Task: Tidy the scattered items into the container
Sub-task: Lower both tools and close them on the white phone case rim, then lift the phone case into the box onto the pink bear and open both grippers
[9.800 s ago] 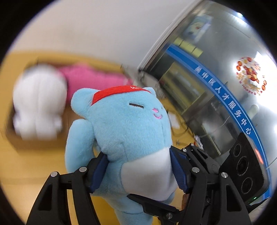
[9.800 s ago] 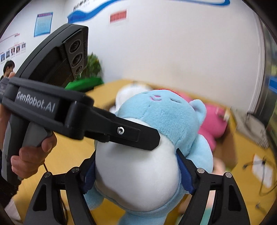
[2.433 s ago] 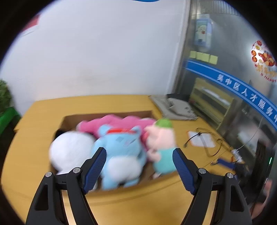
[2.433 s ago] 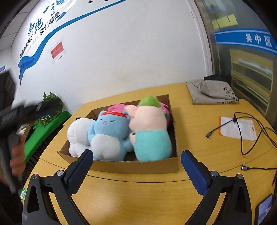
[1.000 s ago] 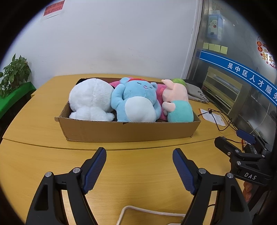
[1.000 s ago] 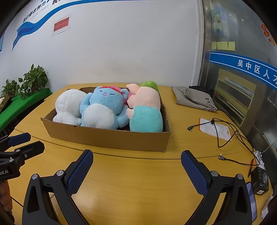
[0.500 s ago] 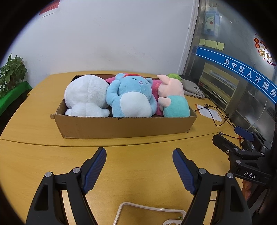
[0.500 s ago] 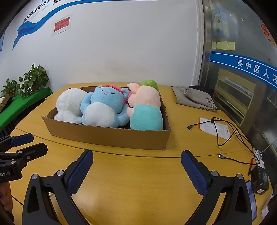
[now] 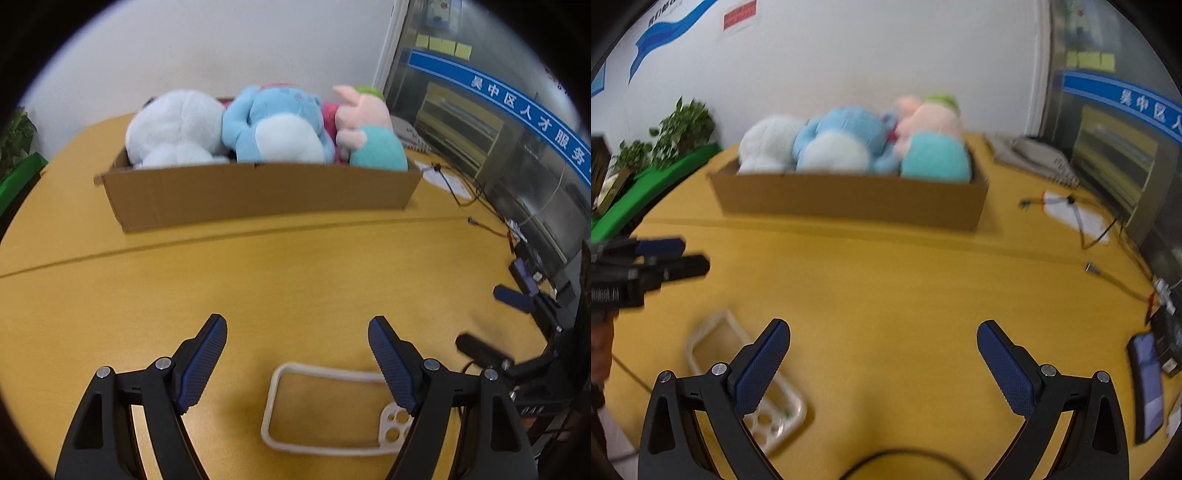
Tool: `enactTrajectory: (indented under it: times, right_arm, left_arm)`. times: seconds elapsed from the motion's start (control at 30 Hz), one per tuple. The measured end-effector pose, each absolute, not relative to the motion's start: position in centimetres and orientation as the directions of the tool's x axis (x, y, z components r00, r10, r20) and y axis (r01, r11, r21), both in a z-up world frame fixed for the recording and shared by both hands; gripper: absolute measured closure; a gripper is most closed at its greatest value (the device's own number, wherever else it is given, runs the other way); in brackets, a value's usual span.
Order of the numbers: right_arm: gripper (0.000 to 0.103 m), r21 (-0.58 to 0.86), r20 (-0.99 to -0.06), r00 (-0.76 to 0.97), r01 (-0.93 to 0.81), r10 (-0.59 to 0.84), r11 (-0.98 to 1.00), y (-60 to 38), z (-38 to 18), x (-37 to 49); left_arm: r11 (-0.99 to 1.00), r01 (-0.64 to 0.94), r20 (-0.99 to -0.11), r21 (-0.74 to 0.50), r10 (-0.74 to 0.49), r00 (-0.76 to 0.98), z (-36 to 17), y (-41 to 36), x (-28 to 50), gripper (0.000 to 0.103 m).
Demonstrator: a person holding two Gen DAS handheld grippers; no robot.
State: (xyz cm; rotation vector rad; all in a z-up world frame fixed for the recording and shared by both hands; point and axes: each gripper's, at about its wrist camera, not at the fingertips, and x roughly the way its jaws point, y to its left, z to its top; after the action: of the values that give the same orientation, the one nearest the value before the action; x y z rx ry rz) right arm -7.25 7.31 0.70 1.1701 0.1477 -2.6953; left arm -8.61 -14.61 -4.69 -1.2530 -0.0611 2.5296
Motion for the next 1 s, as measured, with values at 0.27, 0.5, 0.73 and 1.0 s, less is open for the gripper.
enactTrajectory:
  times: [0.27, 0.5, 0.73, 1.0]
  right_arm:
    - [0.007, 0.024, -0.816, -0.554, 0.256, -0.167, -0.966, 6.5, -3.7, -5.1]
    - [0.052, 0.023, -0.817, -0.537, 0.335, -0.211, -0.942, 5.4, -4.1, -5.0]
    - [0.09, 0.005, -0.81, -0.542, 0.373, -0.222, -0.928, 5.0, -3.7, -5.8]
    - [0.092, 0.03, -0.777, -0.579, 0.359, -0.247, -0.933, 5.6, -2.2, -6.3]
  left_arm:
    - [-0.945, -0.287, -0.831, -0.159, 0.285, -0.477, -7.9, -14.9, -7.4, 0.029]
    - [-0.945, -0.305, -0.878, -0.116, 0.241, -0.414, -9.7, -14.3, -6.7, 0.084]
    - [-0.942, -0.312, -0.877, -0.126, 0.253, -0.409, -9.6, -13.8, -6.3, 0.095]
    - [-0.945, -0.277, -0.848, -0.176, 0.289, -0.445, -7.7, -14.3, -6.7, 0.096]
